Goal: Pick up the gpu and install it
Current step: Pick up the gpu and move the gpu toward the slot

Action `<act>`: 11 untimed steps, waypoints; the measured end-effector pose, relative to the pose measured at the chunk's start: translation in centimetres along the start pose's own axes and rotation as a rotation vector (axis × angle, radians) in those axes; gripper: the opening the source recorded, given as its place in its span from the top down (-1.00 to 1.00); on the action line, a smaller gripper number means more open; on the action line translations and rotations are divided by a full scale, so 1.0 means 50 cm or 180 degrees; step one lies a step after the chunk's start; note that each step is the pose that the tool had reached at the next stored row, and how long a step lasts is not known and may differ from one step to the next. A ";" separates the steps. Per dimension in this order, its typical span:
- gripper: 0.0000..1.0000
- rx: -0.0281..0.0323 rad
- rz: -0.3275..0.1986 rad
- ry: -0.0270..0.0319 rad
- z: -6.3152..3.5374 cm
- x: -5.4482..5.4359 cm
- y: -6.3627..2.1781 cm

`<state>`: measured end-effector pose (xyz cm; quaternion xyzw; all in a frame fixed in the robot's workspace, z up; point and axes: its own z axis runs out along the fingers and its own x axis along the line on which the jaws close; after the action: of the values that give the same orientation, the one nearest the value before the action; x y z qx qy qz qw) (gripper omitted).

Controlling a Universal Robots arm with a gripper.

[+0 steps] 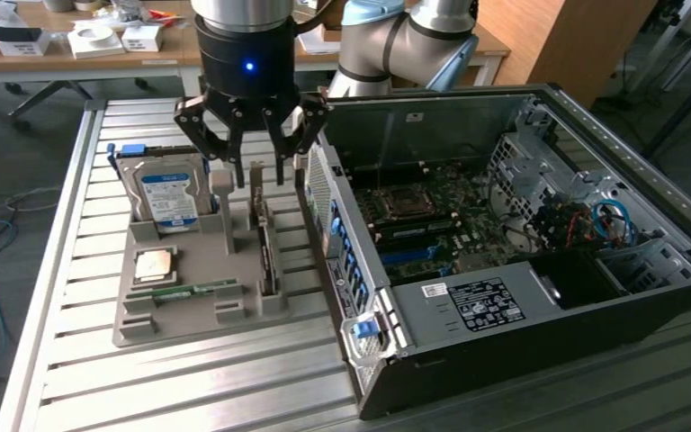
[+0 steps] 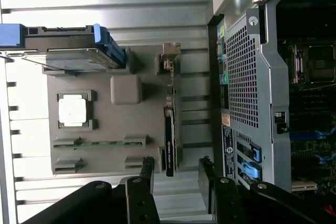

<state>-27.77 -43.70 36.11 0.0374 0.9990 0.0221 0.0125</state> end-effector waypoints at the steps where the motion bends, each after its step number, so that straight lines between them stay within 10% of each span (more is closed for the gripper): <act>1: 0.06 0.0000 0.0000 0.0000 0.001 0.000 0.000; 11: 0.06 0.0000 0.0000 0.0000 0.008 0.000 0.000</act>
<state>-27.77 -43.70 35.74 0.0374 0.9990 0.0221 0.0125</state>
